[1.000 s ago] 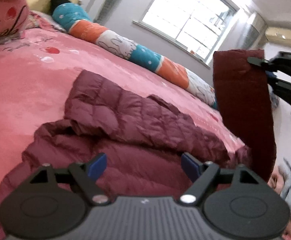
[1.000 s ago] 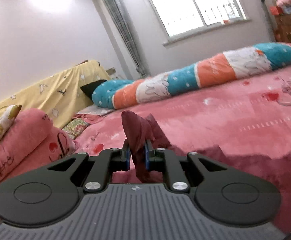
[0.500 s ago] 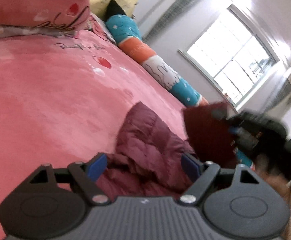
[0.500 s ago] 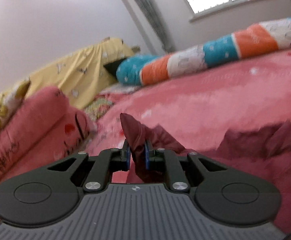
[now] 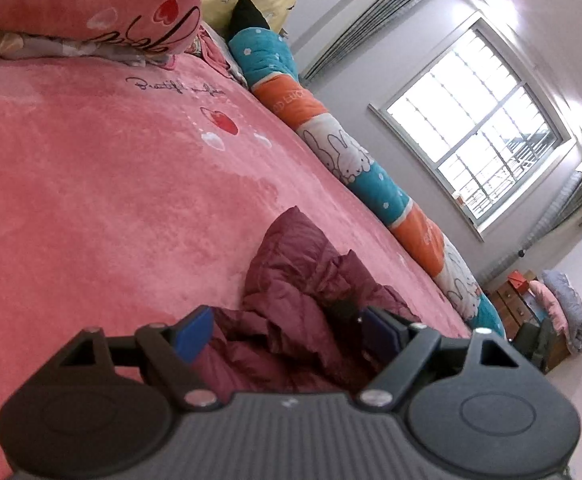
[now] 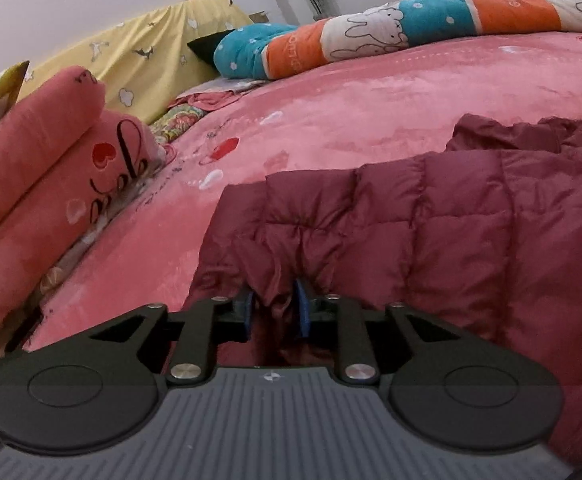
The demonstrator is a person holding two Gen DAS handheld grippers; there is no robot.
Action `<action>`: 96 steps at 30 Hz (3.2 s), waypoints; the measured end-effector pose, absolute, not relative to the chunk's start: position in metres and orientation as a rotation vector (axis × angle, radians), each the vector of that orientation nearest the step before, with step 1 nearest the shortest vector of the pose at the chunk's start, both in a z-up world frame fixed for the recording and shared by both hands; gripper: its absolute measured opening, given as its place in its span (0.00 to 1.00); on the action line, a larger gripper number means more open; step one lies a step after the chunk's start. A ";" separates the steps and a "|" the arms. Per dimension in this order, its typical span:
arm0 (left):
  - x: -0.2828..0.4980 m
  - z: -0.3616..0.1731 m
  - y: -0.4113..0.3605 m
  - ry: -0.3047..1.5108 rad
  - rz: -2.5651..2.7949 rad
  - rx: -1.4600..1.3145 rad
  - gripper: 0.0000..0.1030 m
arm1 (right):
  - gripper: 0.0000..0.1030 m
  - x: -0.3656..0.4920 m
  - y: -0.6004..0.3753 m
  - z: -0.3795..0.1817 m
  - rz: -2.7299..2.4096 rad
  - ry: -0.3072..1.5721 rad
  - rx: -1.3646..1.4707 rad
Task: Fold large clothes
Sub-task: 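Lift the sleeve with the right tool and carry it across the jacket, then lower the sleeve onto the jacket and open the right tool, then move both open tools back above the folded jacket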
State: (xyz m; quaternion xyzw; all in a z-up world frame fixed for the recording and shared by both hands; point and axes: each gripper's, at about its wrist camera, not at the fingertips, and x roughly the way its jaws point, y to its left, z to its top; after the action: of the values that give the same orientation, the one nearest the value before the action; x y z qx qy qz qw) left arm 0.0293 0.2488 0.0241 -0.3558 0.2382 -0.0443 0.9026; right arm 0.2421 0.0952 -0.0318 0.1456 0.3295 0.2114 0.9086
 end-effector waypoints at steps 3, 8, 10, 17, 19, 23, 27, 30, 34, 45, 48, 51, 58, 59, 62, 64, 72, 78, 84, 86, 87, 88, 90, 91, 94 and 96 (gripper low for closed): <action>0.030 0.023 0.250 0.491 -0.084 -0.738 0.79 | 0.75 0.247 0.103 -0.024 0.472 0.670 0.294; 0.031 0.021 0.252 0.491 -0.076 -0.740 0.79 | 0.88 0.229 0.092 -0.013 0.482 0.647 0.303; 0.031 0.021 0.252 0.488 -0.073 -0.730 0.79 | 0.96 0.216 0.079 -0.004 0.473 0.629 0.313; 0.032 0.020 0.243 0.500 -0.097 -0.700 0.79 | 0.96 0.148 -0.003 0.026 0.249 0.492 0.306; 0.033 0.020 0.238 0.507 -0.108 -0.687 0.79 | 0.97 0.130 -0.036 0.033 0.106 0.432 0.285; 0.035 0.018 0.229 0.521 -0.126 -0.667 0.80 | 0.97 0.120 -0.094 0.033 -0.150 0.394 0.275; 0.038 0.015 0.223 0.535 -0.134 -0.652 0.80 | 0.97 0.134 -0.136 0.013 -0.268 0.449 0.296; 0.039 0.013 0.219 0.544 -0.139 -0.644 0.80 | 0.98 0.150 -0.143 -0.008 -0.282 0.520 0.284; 0.039 0.013 0.217 0.548 -0.143 -0.633 0.80 | 0.99 0.165 -0.125 -0.012 -0.276 0.516 0.205; 0.036 0.012 0.216 0.561 -0.144 -0.662 0.80 | 0.98 0.195 -0.062 -0.004 -0.289 0.463 -0.086; 0.036 0.012 0.217 0.564 -0.144 -0.675 0.80 | 1.00 0.188 -0.067 -0.001 -0.313 0.445 -0.098; 0.037 0.012 0.216 0.567 -0.148 -0.672 0.80 | 1.00 0.190 -0.062 0.006 -0.298 0.398 -0.049; 0.037 0.011 0.211 0.580 -0.157 -0.654 0.80 | 1.00 0.215 -0.048 -0.012 -0.177 0.508 -0.055; 0.037 0.011 0.211 0.581 -0.157 -0.656 0.80 | 1.00 0.219 -0.048 -0.020 -0.182 0.524 -0.063; 0.038 0.010 0.210 0.583 -0.157 -0.652 0.80 | 1.00 0.221 -0.045 -0.035 -0.186 0.522 -0.090; 0.039 0.009 0.209 0.588 -0.158 -0.649 0.80 | 1.00 0.222 -0.040 -0.042 -0.191 0.531 -0.120; 0.038 0.007 0.207 0.595 -0.160 -0.627 0.80 | 1.00 0.227 -0.037 -0.039 -0.199 0.540 -0.134; 0.032 0.012 0.214 0.564 -0.117 -0.636 0.80 | 1.00 0.197 -0.025 -0.021 -0.189 0.422 -0.103; 0.030 0.014 0.225 0.543 -0.052 -0.663 0.80 | 1.00 0.200 0.027 0.002 -0.023 0.373 -0.130; 0.030 0.013 0.228 0.541 -0.047 -0.676 0.80 | 1.00 0.213 0.041 -0.002 0.027 0.410 -0.120; 0.030 0.013 0.229 0.542 -0.045 -0.679 0.80 | 1.00 0.221 0.045 -0.006 0.052 0.436 -0.115; 0.030 0.013 0.230 0.542 -0.043 -0.680 0.80 | 1.00 0.228 0.050 -0.011 0.063 0.460 -0.114; 0.030 0.013 0.230 0.542 -0.040 -0.682 0.80 | 1.00 0.240 0.058 -0.021 0.065 0.509 -0.117; 0.030 0.013 0.230 0.543 -0.040 -0.683 0.80 | 1.00 0.243 0.060 -0.026 0.059 0.517 -0.122; 0.031 0.012 0.232 0.546 -0.043 -0.691 0.80 | 1.00 0.248 0.065 -0.035 0.048 0.539 -0.147; 0.032 0.012 0.231 0.551 -0.044 -0.686 0.80 | 1.00 0.250 0.069 -0.039 0.041 0.559 -0.169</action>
State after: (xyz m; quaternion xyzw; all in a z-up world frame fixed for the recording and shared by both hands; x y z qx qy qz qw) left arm 0.0316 0.2308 0.0119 -0.3320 0.2666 -0.0215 0.9046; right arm 0.2504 0.0687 -0.0389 -0.0832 0.2755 0.0200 0.9575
